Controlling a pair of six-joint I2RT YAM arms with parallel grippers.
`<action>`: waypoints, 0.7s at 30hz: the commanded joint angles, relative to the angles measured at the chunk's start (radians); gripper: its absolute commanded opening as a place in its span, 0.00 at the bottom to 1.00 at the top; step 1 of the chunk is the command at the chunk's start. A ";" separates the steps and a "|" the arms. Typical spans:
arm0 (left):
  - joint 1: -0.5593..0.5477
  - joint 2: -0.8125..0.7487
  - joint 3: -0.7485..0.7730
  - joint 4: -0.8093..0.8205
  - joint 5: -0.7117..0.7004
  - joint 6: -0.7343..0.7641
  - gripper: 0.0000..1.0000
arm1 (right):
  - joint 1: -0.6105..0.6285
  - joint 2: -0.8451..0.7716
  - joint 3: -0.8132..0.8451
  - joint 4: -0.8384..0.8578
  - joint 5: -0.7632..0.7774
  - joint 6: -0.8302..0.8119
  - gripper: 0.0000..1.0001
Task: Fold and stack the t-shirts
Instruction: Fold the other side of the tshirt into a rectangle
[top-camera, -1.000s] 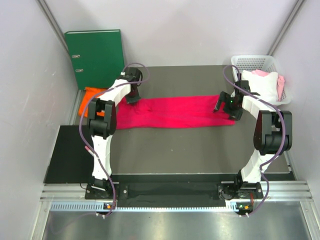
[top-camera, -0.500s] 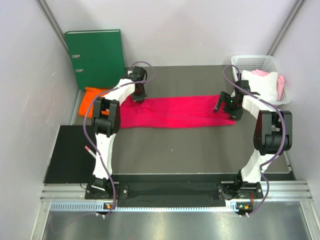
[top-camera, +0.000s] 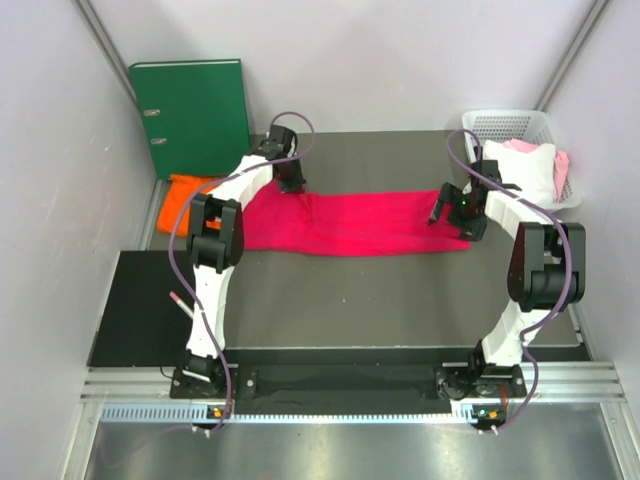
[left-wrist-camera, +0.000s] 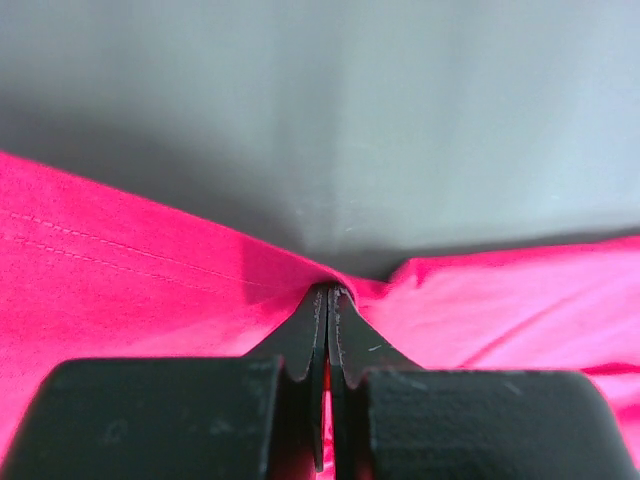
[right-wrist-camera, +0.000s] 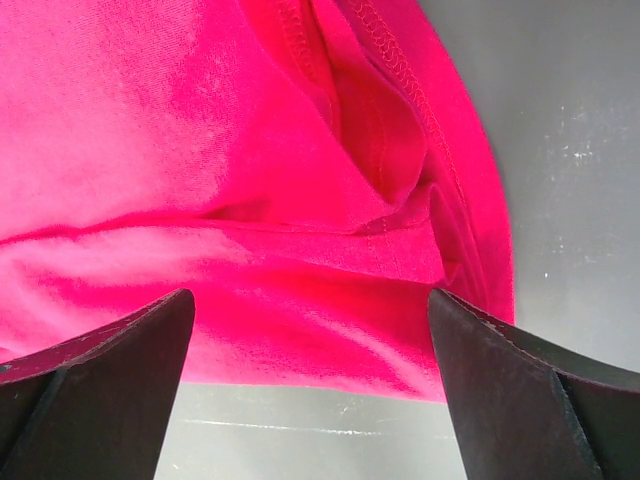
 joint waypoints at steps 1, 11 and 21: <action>-0.006 -0.059 0.028 0.069 0.075 0.009 0.00 | 0.006 -0.065 0.021 0.052 0.023 -0.017 1.00; -0.006 -0.269 -0.104 -0.011 0.007 0.018 0.00 | 0.006 -0.097 0.071 0.019 0.072 -0.069 1.00; -0.004 -0.574 -0.576 -0.029 0.009 -0.078 0.67 | 0.014 -0.120 0.171 0.015 0.158 -0.175 0.99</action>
